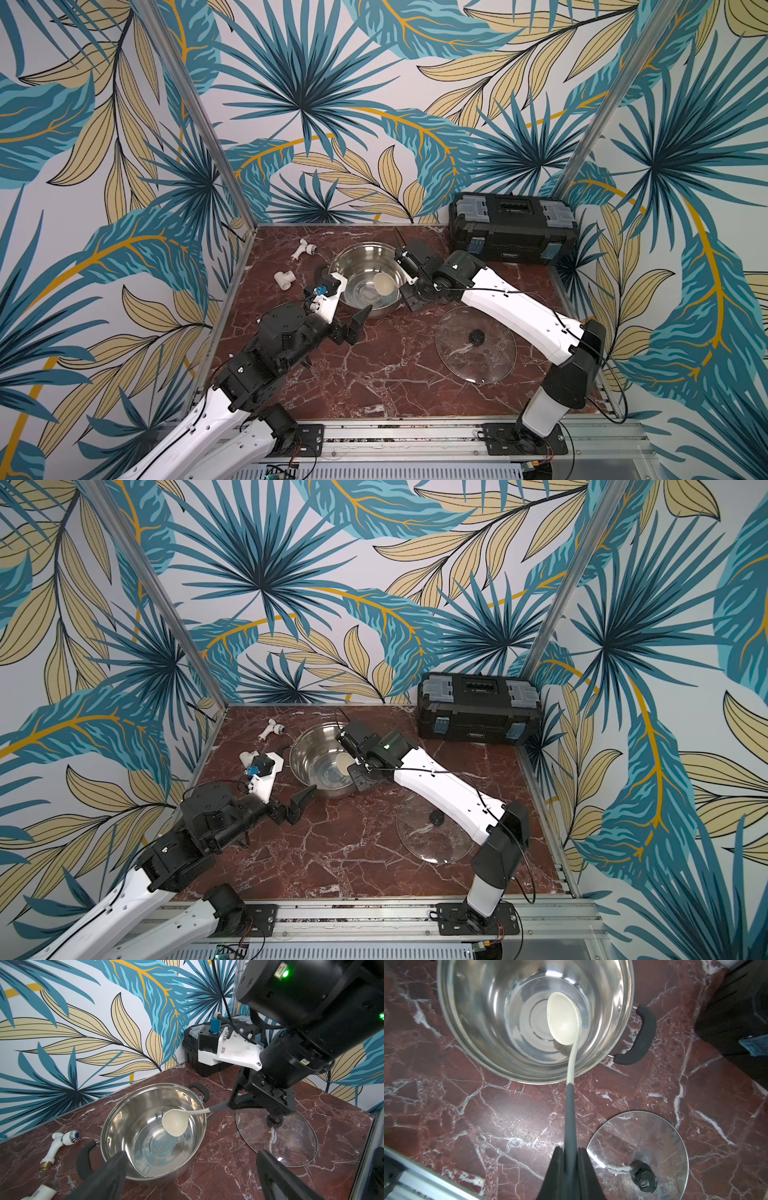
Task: Stir the soup with a spoon
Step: Stir the soup in the pan with a stick.
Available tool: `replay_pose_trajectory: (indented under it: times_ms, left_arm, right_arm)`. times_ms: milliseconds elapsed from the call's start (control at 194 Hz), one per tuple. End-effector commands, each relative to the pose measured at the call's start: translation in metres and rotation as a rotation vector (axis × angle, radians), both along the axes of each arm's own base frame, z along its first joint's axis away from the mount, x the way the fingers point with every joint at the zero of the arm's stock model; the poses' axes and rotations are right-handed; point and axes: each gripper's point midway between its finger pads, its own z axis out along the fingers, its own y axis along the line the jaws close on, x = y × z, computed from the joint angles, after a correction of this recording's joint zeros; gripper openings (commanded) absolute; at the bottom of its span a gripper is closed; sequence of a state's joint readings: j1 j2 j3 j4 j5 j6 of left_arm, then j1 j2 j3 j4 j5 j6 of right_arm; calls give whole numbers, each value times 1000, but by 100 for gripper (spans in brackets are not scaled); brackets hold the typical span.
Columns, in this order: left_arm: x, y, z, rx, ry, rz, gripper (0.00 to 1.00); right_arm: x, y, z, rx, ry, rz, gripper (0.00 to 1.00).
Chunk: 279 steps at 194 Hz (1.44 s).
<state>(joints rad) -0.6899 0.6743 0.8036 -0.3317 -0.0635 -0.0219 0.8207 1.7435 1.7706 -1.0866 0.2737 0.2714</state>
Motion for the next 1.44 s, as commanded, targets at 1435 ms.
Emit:
replay_pose_trajectory:
  times_ms: [1435]
  left_arm:
    - [11, -4, -22, 49, -5, 2, 100]
  right_arm:
    - [1, -1, -6, -55, 27, -22, 0]
